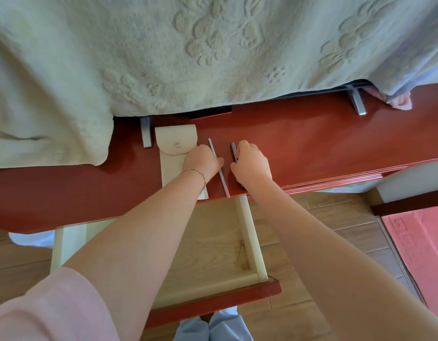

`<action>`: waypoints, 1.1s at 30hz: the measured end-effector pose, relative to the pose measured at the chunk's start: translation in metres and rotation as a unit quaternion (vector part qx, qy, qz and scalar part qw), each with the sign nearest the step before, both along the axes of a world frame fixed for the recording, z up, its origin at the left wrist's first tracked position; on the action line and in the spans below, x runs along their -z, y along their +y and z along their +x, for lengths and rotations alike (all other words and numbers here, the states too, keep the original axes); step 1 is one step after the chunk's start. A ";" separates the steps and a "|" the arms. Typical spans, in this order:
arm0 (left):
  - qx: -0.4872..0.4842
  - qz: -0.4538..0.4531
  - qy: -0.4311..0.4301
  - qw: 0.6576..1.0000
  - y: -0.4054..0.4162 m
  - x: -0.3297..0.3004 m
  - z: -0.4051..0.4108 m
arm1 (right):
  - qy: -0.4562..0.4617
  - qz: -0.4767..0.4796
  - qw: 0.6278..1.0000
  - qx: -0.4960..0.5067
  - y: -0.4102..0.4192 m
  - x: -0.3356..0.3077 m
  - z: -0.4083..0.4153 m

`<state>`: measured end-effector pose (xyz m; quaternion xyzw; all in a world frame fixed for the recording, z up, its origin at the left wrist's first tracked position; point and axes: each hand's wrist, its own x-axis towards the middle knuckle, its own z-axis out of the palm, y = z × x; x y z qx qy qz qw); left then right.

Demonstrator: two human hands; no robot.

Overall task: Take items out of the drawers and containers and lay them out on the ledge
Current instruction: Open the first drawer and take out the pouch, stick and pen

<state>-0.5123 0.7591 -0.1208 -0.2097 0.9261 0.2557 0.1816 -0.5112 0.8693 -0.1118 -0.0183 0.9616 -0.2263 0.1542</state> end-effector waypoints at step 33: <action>0.424 -0.171 0.120 0.881 -0.115 0.046 0.275 | 0.120 0.147 0.845 -0.499 -0.001 0.050 0.199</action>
